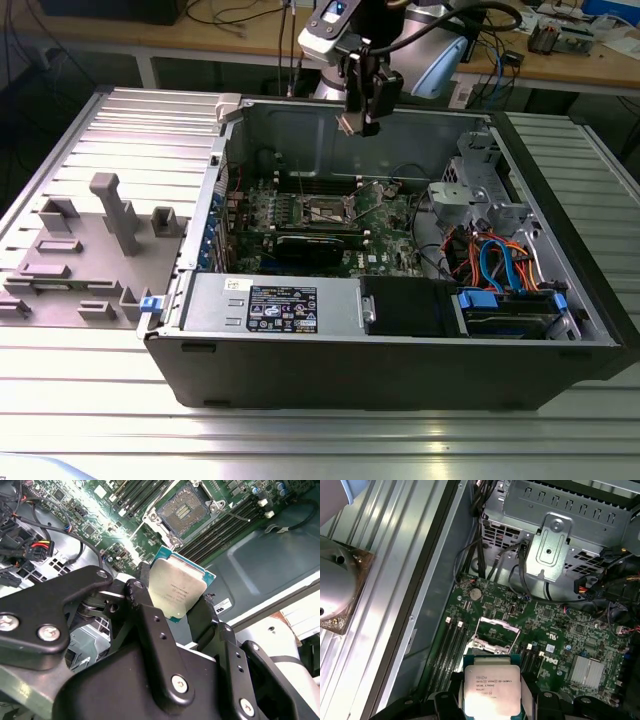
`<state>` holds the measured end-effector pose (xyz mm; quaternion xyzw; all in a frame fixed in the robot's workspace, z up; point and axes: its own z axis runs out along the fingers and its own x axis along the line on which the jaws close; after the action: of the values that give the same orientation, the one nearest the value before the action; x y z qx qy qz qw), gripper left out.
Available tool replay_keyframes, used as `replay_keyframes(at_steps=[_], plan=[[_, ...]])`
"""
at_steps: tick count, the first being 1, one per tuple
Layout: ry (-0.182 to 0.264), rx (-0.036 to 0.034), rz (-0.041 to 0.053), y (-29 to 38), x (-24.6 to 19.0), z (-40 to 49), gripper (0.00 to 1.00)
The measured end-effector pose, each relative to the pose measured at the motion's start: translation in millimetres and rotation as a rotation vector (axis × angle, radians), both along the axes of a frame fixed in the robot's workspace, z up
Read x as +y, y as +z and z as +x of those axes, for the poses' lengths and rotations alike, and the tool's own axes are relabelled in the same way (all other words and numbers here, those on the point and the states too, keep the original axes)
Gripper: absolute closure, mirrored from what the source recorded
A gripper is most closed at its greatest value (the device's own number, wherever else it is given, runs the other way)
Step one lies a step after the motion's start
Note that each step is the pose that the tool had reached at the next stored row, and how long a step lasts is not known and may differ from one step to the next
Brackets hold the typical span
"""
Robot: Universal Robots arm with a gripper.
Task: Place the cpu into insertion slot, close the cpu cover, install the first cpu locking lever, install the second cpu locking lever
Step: 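Place the cpu into insertion slot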
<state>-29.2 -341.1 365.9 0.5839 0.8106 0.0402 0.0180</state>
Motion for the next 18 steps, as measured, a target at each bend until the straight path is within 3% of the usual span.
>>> replay_keyframes(at_steps=[14, 18], plan=[[-0.001, 0.0007, -0.0002, -1.1, 0.0, 0.0, 0.46], [-0.001, 0.0008, -0.0003, -4.4, 0.0, 0.0, 0.46]])
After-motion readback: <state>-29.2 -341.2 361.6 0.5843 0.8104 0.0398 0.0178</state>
